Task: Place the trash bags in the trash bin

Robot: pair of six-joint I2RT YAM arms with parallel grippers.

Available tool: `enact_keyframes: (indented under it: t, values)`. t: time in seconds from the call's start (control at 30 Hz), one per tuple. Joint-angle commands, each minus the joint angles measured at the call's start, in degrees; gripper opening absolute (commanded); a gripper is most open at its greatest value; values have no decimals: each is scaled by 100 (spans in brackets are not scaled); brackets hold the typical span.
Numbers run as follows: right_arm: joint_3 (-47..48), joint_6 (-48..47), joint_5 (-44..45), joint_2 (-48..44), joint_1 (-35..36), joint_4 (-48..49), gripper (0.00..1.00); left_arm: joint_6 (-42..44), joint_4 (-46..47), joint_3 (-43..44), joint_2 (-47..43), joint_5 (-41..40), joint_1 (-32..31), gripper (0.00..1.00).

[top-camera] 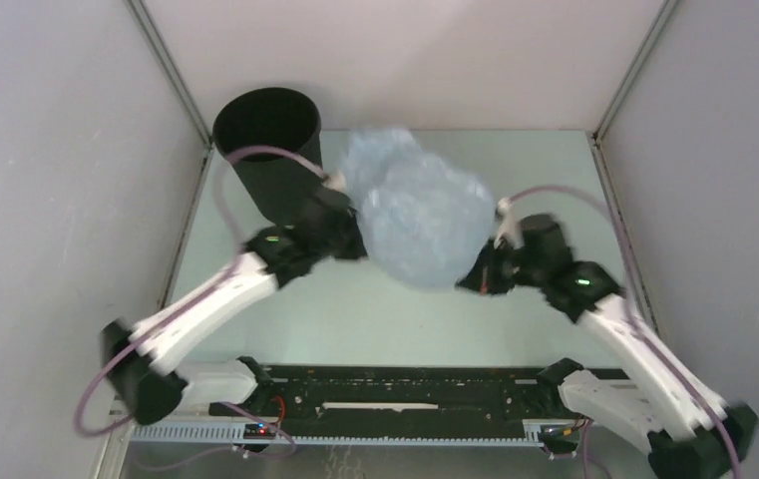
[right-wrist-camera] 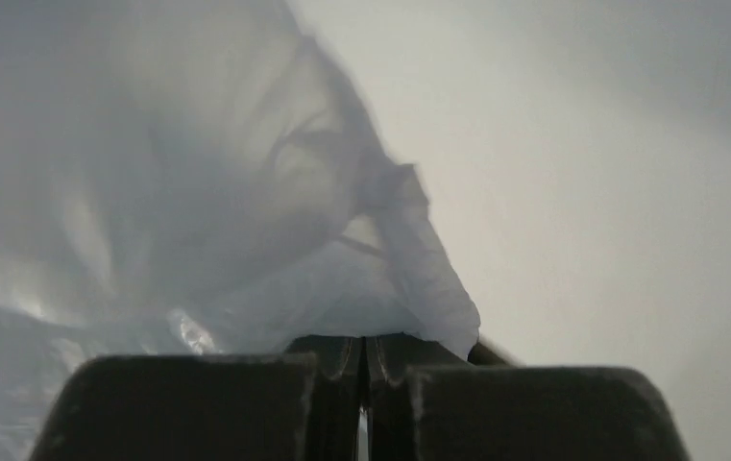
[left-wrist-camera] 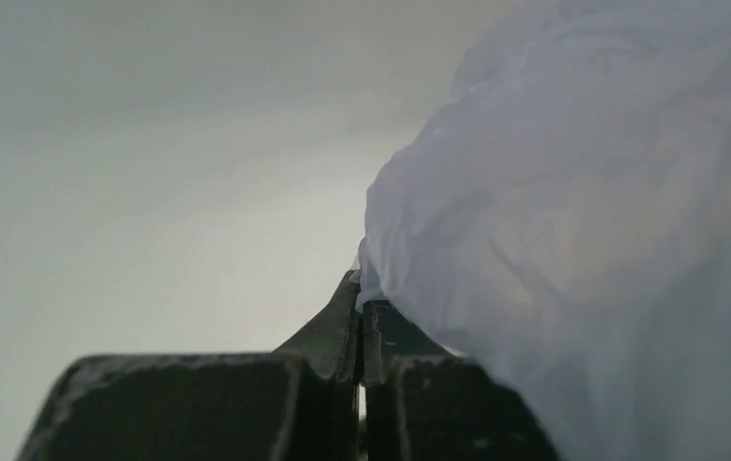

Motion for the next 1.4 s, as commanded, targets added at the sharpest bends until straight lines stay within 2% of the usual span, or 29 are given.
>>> enact_keyframes:
  t: [0.0,0.07,0.17,0.27,0.37,0.4,0.43,0.47,0.5,0.6,0.63,0.67,0.73,0.8,0.87,0.97,1.03,1.1,1.2,1.3,1.37]
  values:
    - [-1507,899,-164,20,415,-385,0,-374,-705,-1248,375,756,-138,0]
    - [-1344,957,30,-193,511,-351,0,-180,-625,-970,241,683,-138,0]
    - [-21,608,220,133,207,-504,0,217,-838,587,719,582,48,0]
    - [2490,157,17,1154,-269,-1271,0,292,-1601,3634,1784,671,266,0]
    - [5561,-220,174,2093,-85,-2082,0,236,-1883,6917,2681,1215,263,0]
    - [6335,-354,364,2232,160,-2115,0,219,-1759,7521,2769,1346,213,0]
    - [6873,-444,502,2250,363,-1962,0,265,-1579,7729,2699,1382,144,0]
    - [6827,-428,529,2136,453,-1711,0,371,-1344,7489,2456,1361,63,0]
    - [6477,-390,534,1924,465,-1411,0,469,-1106,6893,2121,1263,-7,0]
    - [4268,-258,806,913,447,-658,0,432,-444,3975,859,469,-9,0]
    - [3437,-147,924,660,430,-573,0,252,-415,2732,444,177,37,0]
    - [2615,-10,911,432,405,-526,0,82,-447,1954,309,89,133,0]
    - [1110,282,682,131,412,-607,0,-201,-681,497,96,414,343,0]
    - [-266,622,432,-107,529,-622,0,-421,-871,-619,99,1040,411,0]
    - [-1185,1144,380,-332,686,-593,0,-563,-683,-1473,-14,1603,345,0]
    - [-1282,1335,301,-686,874,-357,0,-693,-359,-1727,-449,1529,231,0]
    - [-575,1120,484,-693,798,-384,0,-504,-373,-978,-407,1301,274,0]
    - [547,661,505,-193,568,-576,0,-92,-620,492,100,1146,326,0]
    - [2791,21,250,886,113,-1293,0,470,-1619,3791,1448,950,348,0]
    - [4741,-380,259,1641,62,-1797,0,574,-2290,6854,2541,1076,338,0]
    - [5167,-487,331,1739,62,-1750,0,590,-2134,7102,2513,1099,308,0]
